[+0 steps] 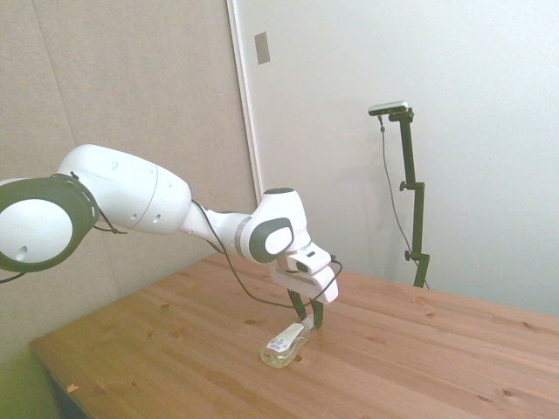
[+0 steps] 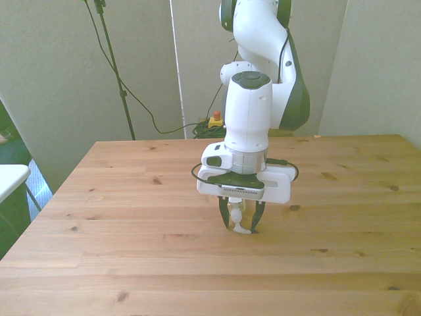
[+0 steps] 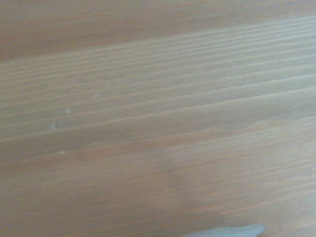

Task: Stand the sanitizer

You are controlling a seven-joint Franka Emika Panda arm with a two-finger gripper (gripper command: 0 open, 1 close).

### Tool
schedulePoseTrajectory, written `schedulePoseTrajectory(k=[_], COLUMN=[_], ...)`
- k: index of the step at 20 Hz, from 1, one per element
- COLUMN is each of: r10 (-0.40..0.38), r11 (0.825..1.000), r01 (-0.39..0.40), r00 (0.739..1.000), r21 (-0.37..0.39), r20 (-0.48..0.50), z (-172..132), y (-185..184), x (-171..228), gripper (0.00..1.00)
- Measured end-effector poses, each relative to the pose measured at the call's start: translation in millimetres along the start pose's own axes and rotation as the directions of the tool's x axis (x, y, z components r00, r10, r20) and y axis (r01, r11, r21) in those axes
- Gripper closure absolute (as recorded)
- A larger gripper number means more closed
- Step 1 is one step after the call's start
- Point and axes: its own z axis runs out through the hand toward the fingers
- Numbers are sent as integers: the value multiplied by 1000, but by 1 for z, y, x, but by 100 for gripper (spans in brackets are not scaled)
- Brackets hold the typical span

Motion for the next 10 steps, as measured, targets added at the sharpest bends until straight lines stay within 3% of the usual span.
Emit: schedulePoseTrajectory(k=[10], r10=[-1], r11=[1000], r01=[1], r00=[1000], r21=[2], r20=[2], z=[0], y=[0], x=[-1], gripper=[100])
